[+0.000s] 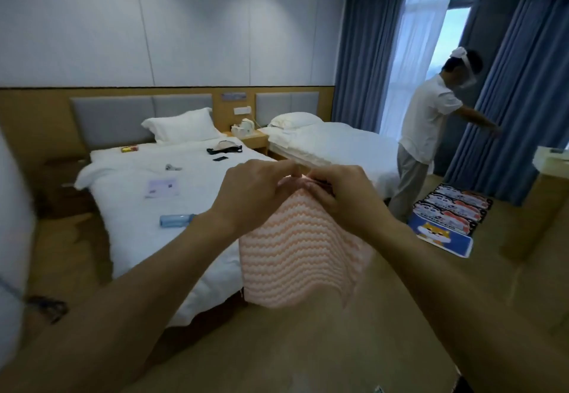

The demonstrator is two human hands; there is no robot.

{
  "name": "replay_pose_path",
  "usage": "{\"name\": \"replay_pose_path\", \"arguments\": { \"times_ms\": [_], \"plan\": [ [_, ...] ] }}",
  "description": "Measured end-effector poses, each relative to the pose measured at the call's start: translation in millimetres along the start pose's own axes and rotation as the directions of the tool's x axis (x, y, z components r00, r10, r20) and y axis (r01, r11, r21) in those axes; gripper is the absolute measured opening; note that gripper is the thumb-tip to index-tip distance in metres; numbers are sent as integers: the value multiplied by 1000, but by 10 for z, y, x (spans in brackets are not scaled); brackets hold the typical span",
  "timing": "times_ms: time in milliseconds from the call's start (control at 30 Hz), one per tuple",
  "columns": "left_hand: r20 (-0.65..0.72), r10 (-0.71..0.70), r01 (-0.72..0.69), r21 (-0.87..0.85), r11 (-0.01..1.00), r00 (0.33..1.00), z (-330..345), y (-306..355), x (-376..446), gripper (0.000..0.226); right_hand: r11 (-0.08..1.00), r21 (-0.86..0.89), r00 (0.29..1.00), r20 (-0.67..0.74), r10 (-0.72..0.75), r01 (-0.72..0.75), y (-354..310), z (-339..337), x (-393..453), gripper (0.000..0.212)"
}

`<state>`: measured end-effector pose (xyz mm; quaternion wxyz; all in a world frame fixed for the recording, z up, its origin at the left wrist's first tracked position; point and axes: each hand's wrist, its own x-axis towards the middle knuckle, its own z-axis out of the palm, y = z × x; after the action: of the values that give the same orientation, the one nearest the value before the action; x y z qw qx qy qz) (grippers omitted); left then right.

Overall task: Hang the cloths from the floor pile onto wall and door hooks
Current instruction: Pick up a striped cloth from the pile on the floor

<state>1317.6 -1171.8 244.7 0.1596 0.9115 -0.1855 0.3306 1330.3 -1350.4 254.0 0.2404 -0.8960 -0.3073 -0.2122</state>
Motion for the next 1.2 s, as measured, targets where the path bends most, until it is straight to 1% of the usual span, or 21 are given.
{"name": "replay_pose_path", "arguments": {
  "times_ms": [100,267,433,533,600,767,867,1000,1100,1200],
  "plan": [
    [-22,-75,76,58,995,997,-274,-119,-218,19,998,-12,996,56,-67,68,-257,166,150,18],
    [-107,-185,203,191,960,977,-879,-368,-649,25,975,76,974,75,-213,208,-929,421,357,18],
    [-183,-286,331,307,892,941,-1550,-643,-1192,30,933,159,938,78,-338,323,-1715,648,447,18],
    [-223,-322,385,365,848,920,-1936,-751,-1546,33,899,202,908,82,-410,388,-2216,791,448,19],
    [-244,-344,418,415,808,907,-2203,-830,-1811,31,876,231,889,78,-451,424,-2552,914,436,21],
    [-268,-373,459,509,728,888,-2844,-1068,-2465,25,833,309,864,63,-500,460,-3411,1201,340,23],
    [-276,-403,488,515,705,872,-3190,-1218,-2853,24,797,349,845,25,-534,493,-3930,1349,257,21],
    [-298,-408,505,493,709,863,-3597,-1397,-3382,29,767,384,829,9,-559,514,-4607,1579,136,17],
    [-315,-424,528,533,661,849,-3893,-1536,-3727,23,764,403,826,30,-562,505,-5039,1769,86,15],
    [-337,-448,560,545,624,828,-4195,-1672,-4037,25,744,449,824,31,-566,494,-5441,1930,54,12]
  ]
}}
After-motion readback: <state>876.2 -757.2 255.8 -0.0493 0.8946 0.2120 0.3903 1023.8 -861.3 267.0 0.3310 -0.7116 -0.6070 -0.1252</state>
